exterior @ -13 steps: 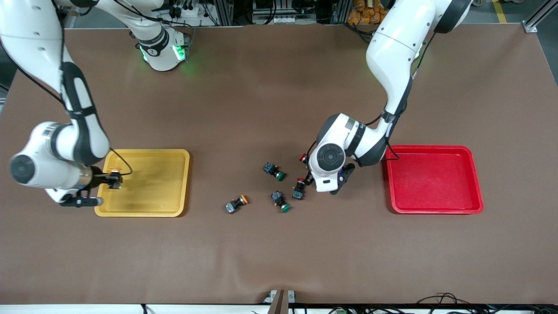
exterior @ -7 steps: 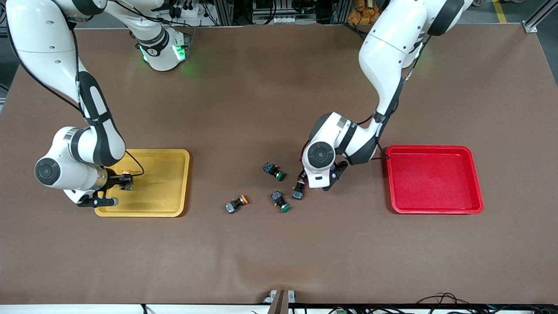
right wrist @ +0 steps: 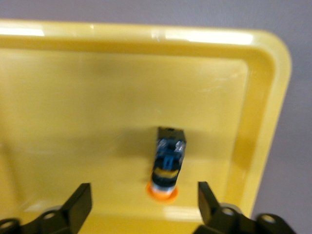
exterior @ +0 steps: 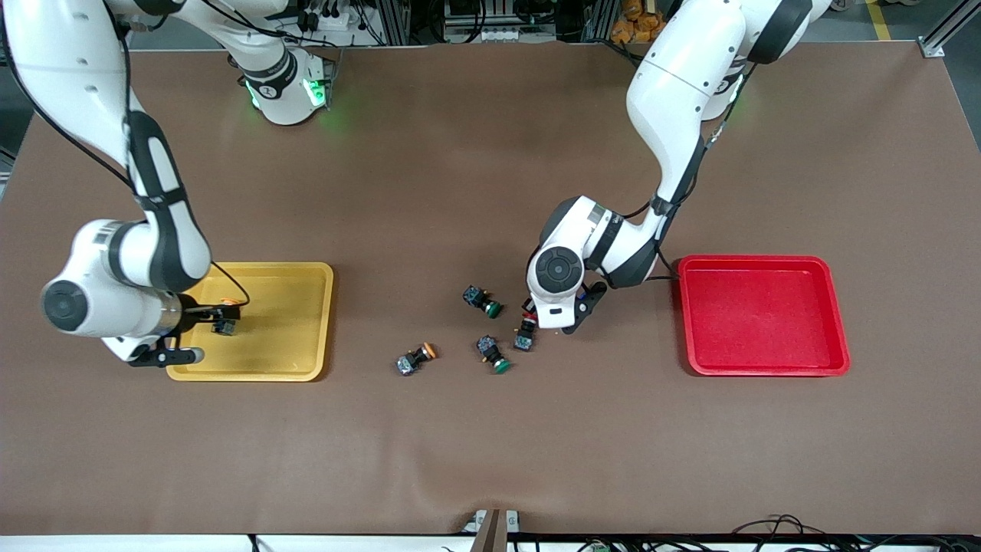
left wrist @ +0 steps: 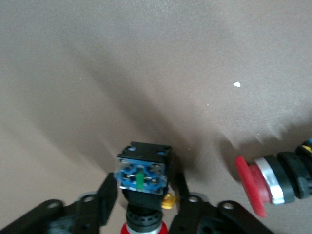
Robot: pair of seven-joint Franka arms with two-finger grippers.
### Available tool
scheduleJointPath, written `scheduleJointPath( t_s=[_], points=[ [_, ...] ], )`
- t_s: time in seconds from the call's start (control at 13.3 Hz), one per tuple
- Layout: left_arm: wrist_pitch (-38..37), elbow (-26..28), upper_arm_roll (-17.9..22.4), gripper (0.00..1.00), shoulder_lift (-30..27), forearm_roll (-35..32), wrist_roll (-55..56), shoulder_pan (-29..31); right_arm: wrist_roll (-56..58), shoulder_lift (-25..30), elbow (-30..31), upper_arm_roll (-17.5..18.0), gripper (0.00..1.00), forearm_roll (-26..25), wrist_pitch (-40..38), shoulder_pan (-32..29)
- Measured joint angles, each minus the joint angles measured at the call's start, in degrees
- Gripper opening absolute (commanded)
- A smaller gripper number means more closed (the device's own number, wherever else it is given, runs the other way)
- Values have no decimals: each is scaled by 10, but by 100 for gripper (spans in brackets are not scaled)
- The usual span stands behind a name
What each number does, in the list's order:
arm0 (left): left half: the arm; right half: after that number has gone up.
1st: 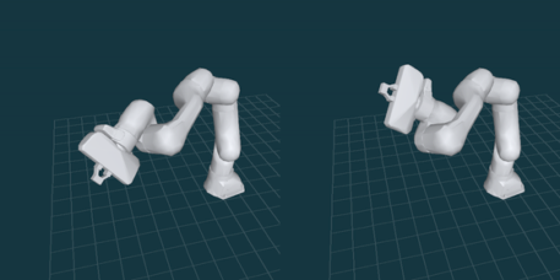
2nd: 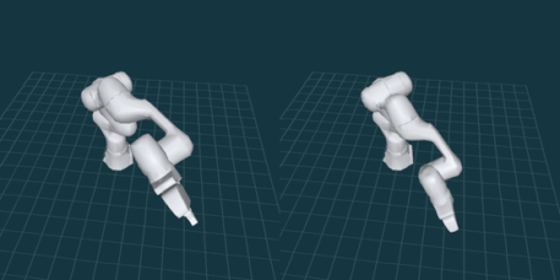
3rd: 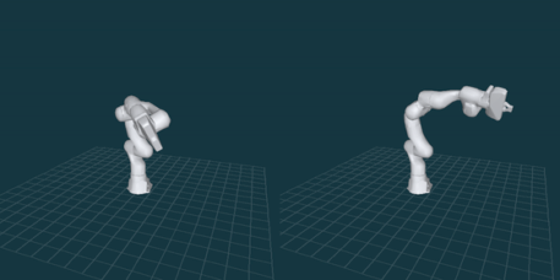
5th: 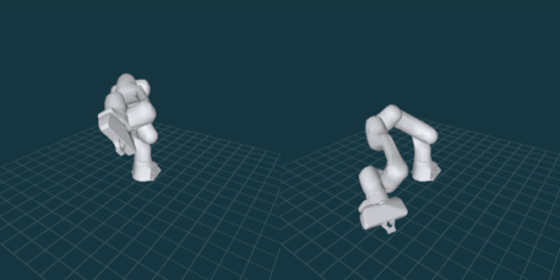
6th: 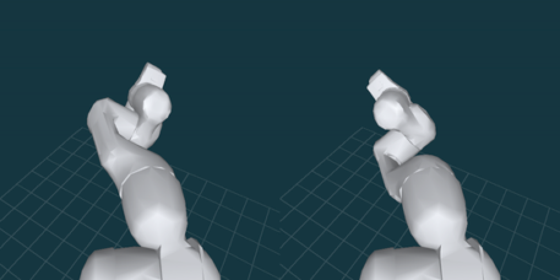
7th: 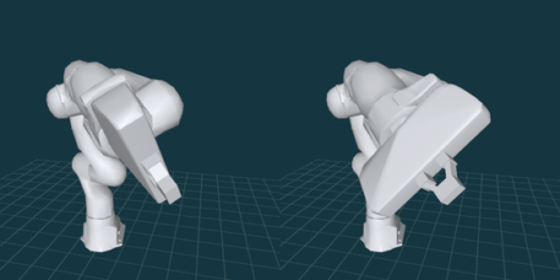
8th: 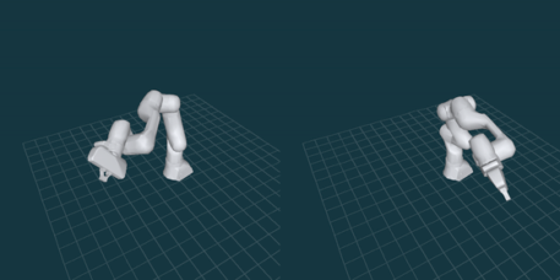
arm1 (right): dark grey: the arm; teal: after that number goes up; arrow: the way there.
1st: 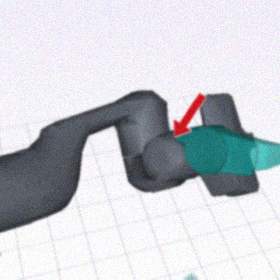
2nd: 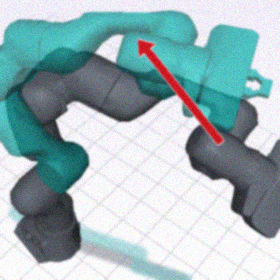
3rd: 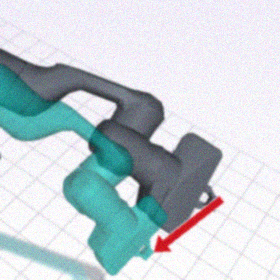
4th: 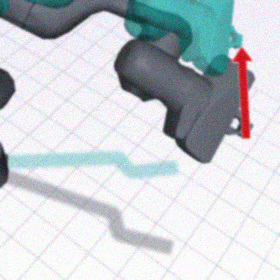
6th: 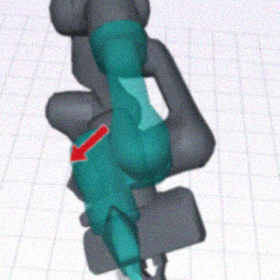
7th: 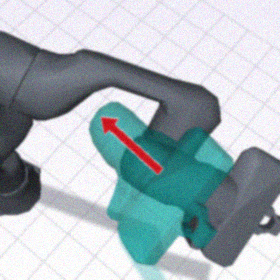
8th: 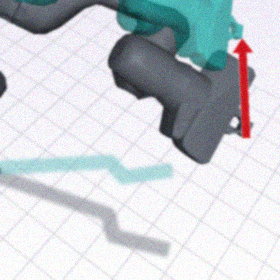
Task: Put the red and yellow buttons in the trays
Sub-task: 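Carry the red button to the red tray while the right gripper grasps another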
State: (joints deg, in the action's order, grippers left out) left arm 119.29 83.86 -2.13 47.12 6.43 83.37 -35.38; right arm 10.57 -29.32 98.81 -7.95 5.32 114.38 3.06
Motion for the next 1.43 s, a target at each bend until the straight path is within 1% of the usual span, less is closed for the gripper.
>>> scheduleJointPath(
  t_s=[0.15, 0.3, 0.45, 0.6, 0.67, 0.82, 0.97, 1.2, 1.43],
  points=[
    [1, -5, 1, 0, -1, 0, 3, 0, -9, 29, -79, 1, 100, 0, -114, 17],
    [2, -12, 3, 0, -9, -3, 22, 0, -42, 46, -165, 3, 100, 1, -210, 41],
    [-12, -15, 6, 0, -34, -21, 29, 2, -75, 51, -227, 6, 100, 2, -254, 75],
    [-56, -17, 9, 0, -75, -32, 27, 9, -144, 50, -263, 8, 100, 10, -261, 120],
    [-84, -17, 10, 0, -98, -35, 12, 17, -181, 48, -275, 9, 100, 15, -260, 142],
    [-139, -17, 11, 0, -140, -56, -55, 36, -237, 43, -286, 9, 100, 17, -250, 179],
    [-176, -14, 11, 0, -175, -70, -133, 60, -286, 24, -287, 9, 100, 19, -215, 209],
    [-214, -3, 13, 0, -218, -78, -302, 115, -355, -41, -286, 9, 100, 20, -127, 253],
    [-219, 16, 15, 0, -246, -83, -442, 173, -416, -134, -284, 9, 100, 20, 1, 293]
  ],
)
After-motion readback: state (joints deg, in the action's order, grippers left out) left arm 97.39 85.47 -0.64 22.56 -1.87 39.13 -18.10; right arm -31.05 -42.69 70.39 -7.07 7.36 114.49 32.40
